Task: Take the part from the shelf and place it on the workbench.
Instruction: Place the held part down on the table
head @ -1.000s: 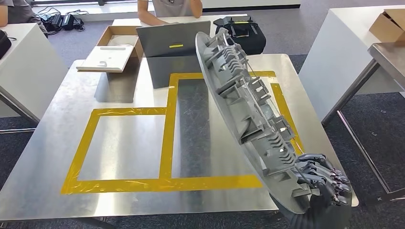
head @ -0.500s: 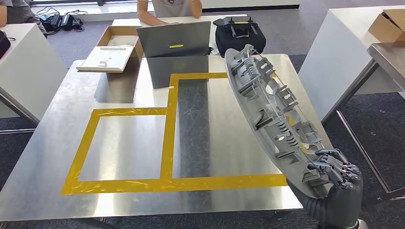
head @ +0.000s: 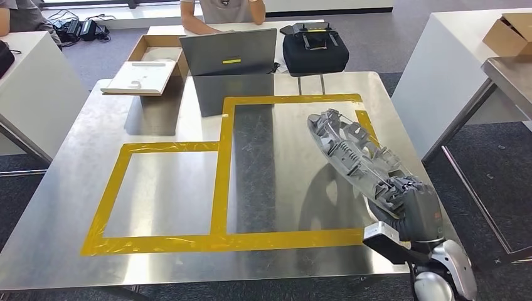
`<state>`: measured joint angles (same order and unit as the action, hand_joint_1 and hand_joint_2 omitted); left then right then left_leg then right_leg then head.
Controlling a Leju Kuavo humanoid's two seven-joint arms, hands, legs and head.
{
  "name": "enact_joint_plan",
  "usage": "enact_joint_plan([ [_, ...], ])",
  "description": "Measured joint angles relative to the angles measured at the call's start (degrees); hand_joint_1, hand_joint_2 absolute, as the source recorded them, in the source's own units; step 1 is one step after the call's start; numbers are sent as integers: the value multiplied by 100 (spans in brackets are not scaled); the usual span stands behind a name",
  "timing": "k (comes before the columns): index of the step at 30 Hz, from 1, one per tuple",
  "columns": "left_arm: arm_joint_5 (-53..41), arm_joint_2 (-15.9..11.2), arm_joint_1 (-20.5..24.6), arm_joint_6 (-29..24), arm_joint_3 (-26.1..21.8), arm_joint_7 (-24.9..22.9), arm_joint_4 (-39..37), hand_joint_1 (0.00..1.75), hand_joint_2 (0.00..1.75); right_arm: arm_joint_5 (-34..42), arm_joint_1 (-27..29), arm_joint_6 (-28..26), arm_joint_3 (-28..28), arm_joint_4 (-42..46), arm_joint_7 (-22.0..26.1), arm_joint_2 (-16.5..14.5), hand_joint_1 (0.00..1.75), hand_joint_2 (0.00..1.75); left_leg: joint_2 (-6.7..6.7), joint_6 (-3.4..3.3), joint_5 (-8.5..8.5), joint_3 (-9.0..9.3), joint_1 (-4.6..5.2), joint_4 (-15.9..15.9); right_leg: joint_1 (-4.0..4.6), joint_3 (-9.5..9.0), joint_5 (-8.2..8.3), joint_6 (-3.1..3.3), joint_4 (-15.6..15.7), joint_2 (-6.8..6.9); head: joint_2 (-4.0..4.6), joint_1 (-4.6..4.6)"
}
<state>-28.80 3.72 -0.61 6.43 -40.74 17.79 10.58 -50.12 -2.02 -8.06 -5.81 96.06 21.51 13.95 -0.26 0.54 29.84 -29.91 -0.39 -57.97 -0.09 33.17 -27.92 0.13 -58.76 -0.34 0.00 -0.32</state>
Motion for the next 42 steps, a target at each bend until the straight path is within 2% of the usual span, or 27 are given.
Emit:
enact_joint_plan([
  [4,-29,6,7,24,-15,30,0,0,0,-156,-903,191,35,-1387,-3,-7,175,175,2,2,-1,8,0,0,0,-9,2,1,0,-4,0,1],
  [12,-66,9,0,42,-103,112,0,0,0,-446,-2909,8,-133,-4460,237,-127,175,175,0,6,-10,14,0,-2,1,-14,9,-1,-1,-4,0,0],
  [15,-137,9,3,-53,-105,181,0,0,0,-614,-3488,11,-366,-5270,305,-337,175,175,12,7,-10,15,-1,-1,6,-13,11,4,-3,-22,0,0],
  [19,-172,9,29,-193,-107,271,-1,0,0,-759,-4056,147,-829,-5995,318,-769,175,175,32,10,-11,25,-10,1,17,-10,14,8,-3,-47,0,1],
  [26,-244,9,38,-258,-147,295,-5,0,0,-803,-4571,393,-1601,-6609,429,-1614,175,175,32,21,-18,30,-17,4,25,-8,16,15,-4,-47,0,1],
  [31,-254,9,34,-251,-156,318,-8,0,0,-769,-4704,495,-1942,-6747,389,-2052,175,175,30,23,-20,28,-17,5,24,-9,16,16,-4,-46,0,1],
  [35,-282,10,35,-208,-182,341,-10,0,0,-627,-4705,522,-2160,-6756,294,-2230,175,175,29,23,-20,28,-16,4,22,-10,17,15,-2,-45,0,1],
  [42,-352,13,34,-63,-198,326,-21,0,0,-291,-4651,525,-2469,-6751,60,-2256,175,175,28,24,-18,30,-13,4,20,-11,17,15,2,-45,0,1],
])
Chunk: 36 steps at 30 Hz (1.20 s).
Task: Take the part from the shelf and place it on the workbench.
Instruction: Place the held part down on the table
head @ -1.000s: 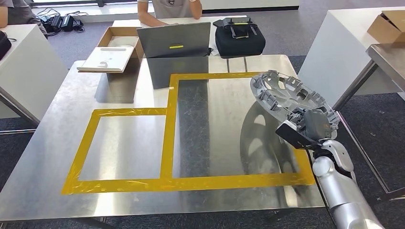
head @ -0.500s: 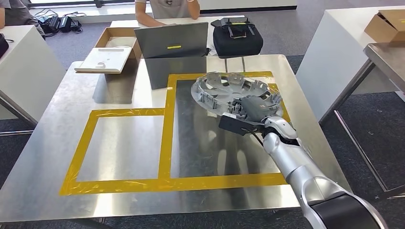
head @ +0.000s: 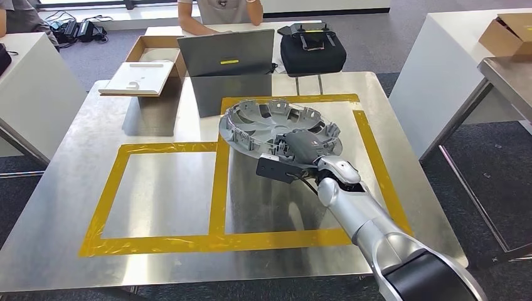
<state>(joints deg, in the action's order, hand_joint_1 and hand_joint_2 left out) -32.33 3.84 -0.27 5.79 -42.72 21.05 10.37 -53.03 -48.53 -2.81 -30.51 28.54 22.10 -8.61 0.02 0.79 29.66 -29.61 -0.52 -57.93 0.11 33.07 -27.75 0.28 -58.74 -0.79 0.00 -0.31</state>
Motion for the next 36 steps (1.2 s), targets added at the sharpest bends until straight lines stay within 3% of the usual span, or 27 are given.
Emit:
enact_joint_plan([
  [11,-87,-7,-9,69,-37,46,-10,0,0,358,85,-163,-181,26,-554,309,175,175,-1,1,0,8,1,0,0,-10,5,1,2,3,0,-1],
  [24,-109,-10,-8,50,-45,76,-13,0,0,412,48,-184,-167,-217,-703,622,175,175,-10,1,-1,10,2,-2,-1,-17,6,-1,5,12,0,0],
  [28,-109,-10,-7,46,-46,79,-15,0,175,385,29,-113,-169,-285,-705,622,0,0,-11,1,-1,14,2,-2,-1,-22,6,-1,5,14,0,-1],
  [33,-113,-10,-5,13,-47,47,-16,0,175,384,75,18,-169,-418,-738,624,0,0,-11,1,-2,10,2,-2,-2,-18,10,-2,5,14,0,-2],
  [36,-117,-9,2,-5,-49,78,-16,0,44,450,90,38,-162,-463,-686,625,0,0,-9,2,-3,8,2,-2,-2,-12,12,1,5,11,0,-1],
])
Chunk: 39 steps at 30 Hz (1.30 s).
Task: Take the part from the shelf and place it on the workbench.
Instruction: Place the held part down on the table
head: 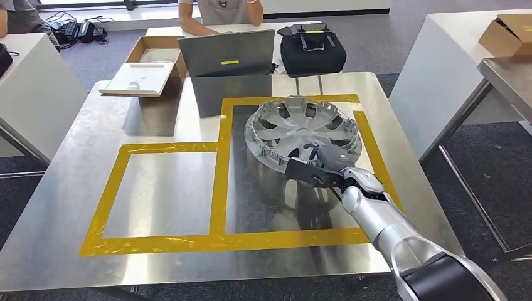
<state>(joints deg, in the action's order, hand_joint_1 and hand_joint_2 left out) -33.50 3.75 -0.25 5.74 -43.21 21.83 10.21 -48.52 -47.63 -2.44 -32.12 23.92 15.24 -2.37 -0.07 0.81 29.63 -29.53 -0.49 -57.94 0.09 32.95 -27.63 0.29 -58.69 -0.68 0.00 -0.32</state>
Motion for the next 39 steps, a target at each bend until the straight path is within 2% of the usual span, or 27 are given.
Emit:
enact_joint_plan([
  [1,1,1,3,-1,-1,17,0,0,0,59,2,32,11,-7,51,-1,0,0,0,0,0,-1,0,0,0,1,0,0,0,0,0,1],
  [14,2,3,18,16,-43,13,0,0,0,1313,19,987,574,66,1265,-6,0,0,0,1,0,-6,-1,1,1,6,-1,0,0,1,0,0],
  [17,12,3,22,49,-78,45,0,0,0,1694,63,985,744,228,1507,-5,0,0,0,1,0,-6,0,1,1,6,-1,0,0,1,0,1],
  [20,22,3,22,81,-131,84,0,0,0,2300,227,746,1009,611,1788,14,0,0,0,1,0,-5,0,1,1,7,-1,0,2,1,0,1],
  [24,23,8,18,103,-179,127,-1,0,0,3209,828,61,1393,1723,2155,157,0,0,-10,0,1,-6,-1,1,3,3,-5,-3,8,11,0,0],
  [28,10,21,-1,89,-215,184,-2,0,0,3762,1902,-835,1797,3520,2439,362,0,0,-23,-7,9,-11,-1,1,2,0,-13,-7,11,26,0,0],
  [34,7,32,-50,48,-290,254,-1,0,0,3993,3355,-1984,2137,6323,2504,719,0,0,-24,-13,20,-16,0,1,0,4,-23,-6,14,28,0,0],
  [39,6,26,-65,47,-332,278,1,0,0,3887,4187,-2462,2214,7914,2499,976,0,0,-21,-26,31,-17,11,-1,-11,-1,-25,-11,22,27,0,1],
])
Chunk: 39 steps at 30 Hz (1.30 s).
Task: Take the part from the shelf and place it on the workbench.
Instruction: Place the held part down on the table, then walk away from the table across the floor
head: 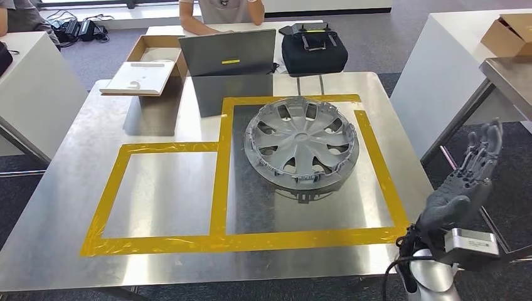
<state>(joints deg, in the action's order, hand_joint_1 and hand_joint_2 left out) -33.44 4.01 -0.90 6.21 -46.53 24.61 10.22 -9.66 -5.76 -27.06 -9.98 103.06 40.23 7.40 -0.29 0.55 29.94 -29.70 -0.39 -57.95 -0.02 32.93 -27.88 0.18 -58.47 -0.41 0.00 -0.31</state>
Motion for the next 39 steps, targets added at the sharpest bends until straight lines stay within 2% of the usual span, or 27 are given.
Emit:
enact_joint_plan([
  [7,-87,-55,8,-2,-1,-3,19,0,0,-109,763,-396,43,1134,-10,231,0,0,1,-40,18,0,35,-21,-36,-8,2,-47,1,-1,0,0],
  [11,-125,-89,11,-2,-1,27,35,0,0,-133,1093,-625,45,1513,-11,372,0,0,10,-114,-43,12,30,6,-50,-24,28,-121,10,-4,0,2],
  [12,-130,-91,13,-2,-1,33,36,0,0,-137,1158,-672,45,1598,-11,406,0,0,20,-139,-77,21,9,49,-48,-8,-24,-144,-34,-3,0,-5],
  [14,-144,-91,13,-2,-1,49,38,0,0,-146,1264,-748,45,1719,-12,464,0,0,50,-171,-136,21,-34,114,-61,158,-320,-194,-431,1,0,-34],
  [16,-166,-92,8,-2,-3,62,39,0,0,-151,1359,-805,45,1788,-17,501,0,0,71,-174,-153,-26,-46,100,-94,471,-701,-248,-1166,5,0,-59],
  [17,-178,-92,5,-2,-4,67,38,0,0,-149,1406,-831,45,1814,-19,513,0,0,80,-167,-158,-54,-53,80,-115,577,-786,-272,-1431,6,0,-61],
  [18,-188,-92,4,-2,-4,70,38,0,0,-146,1450,-858,45,1839,-21,527,0,0,87,-155,-161,-81,-65,57,-136,589,-761,-295,-1507,8,0,-62],
  [19,-195,-92,5,-1,-5,72,38,0,0,-142,1491,-890,45,1865,-21,543,0,0,91,-136,-161,-107,-86,29,-158,479,-630,-320,-1338,12,0,-62],
  [20,-206,-92,8,1,-5,74,38,0,0,-137,1536,-929,46,1896,-21,563,0,0,91,-109,-158,-132,-111,-5,-182,264,-446,-349,-976,21,0,-63],
  [21,-234,-97,10,3,-5,73,41,0,0,-120,1595,-981,53,1935,-21,588,0,0,87,-72,-155,-156,-132,-36,-192,39,-335,-371,-588,24,0,-69],
  [22,-280,-101,12,4,-4,72,44,0,0,-86,1687,-1041,75,1991,-21,617,0,0,71,-26,-154,-180,-144,-64,-187,-129,-230,-360,-291,17,0,-74],
  [23,-338,-105,14,4,-3,69,46,0,0,-41,1795,-1099,112,2057,-22,650,0,0,52,22,-156,-194,-142,-89,-178,-222,-209,-329,-106,10,0,-80],
  [25,-473,-104,18,5,6,44,49,0,0,93,2016,-1141,236,2197,-24,695,0,0,19,120,-187,-211,-131,-92,-146,-194,-200,-207,-80,-13,0,-74],
  [27,-617,-95,34,15,35,-16,45,0,0,270,2182,-1028,451,2333,-25,707,0,0,20,193,-165,-240,-144,-116,-152,-143,-176,-93,-64,-6,0,-50],
  [28,-692,-91,54,27,57,-66,43,0,0,390,2264,-878,612,2411,-25,702,0,0,24,211,-44,-293,-151,-235,-155,-111,-144,-38,-55,2,0,-29],
  [30,-793,-90,115,50,97,-173,39,0,0,607,2427,-443,965,2546,-24,661,0,0,29,210,404,-497,-149,-795,-137,-30,-73,37,-47,21,0,21],
  [32,-835,-95,172,62,127,-258,39,0,0,804,2528,211,1394,2651,-24,544,0,0,28,202,855,-731,-129,-1560,-97,75,1,70,-54,34,0,57],
  [33,-844,-98,190,65,142,-282,40,0,0,874,2548,543,1601,2681,-24,464,0,0,28,192,954,-769,-116,-1796,-77,129,39,79,-59,34,0,64],
  [34,-854,-101,204,68,158,-301,40,0,0,933,2564,901,1828,2714,-25,349,0,0,28,172,940,-706,-103,-1833,-59,178,76,82,-66,31,0,71],
  [35,-871,-101,219,70,176,-307,39,0,0,965,2589,1194,2027,2745,-24,219,0,0,27,141,818,-533,-87,-1632,-44,218,110,77,-72,27,0,76],
  [37,-910,-103,263,76,206,-317,41,0,0,1006,2614,1741,2488,2808,-22,-112,0,0,22,50,503,38,-44,-732,-24,277,177,48,-81,26,0,87],
  [38,-937,-101,287,85,222,-324,43,0,0,1016,2592,1986,2737,2826,-22,-273,0,0,22,20,390,265,-19,-344,-19,294,215,22,-79,28,0,87],
  [39,-962,-98,309,94,235,-338,44,0,0,1020,2546,2203,2976,2832,-21,-416,0,0,20,-5,338,399,5,-75,-20,304,255,-9,-76,29,0,90],
])
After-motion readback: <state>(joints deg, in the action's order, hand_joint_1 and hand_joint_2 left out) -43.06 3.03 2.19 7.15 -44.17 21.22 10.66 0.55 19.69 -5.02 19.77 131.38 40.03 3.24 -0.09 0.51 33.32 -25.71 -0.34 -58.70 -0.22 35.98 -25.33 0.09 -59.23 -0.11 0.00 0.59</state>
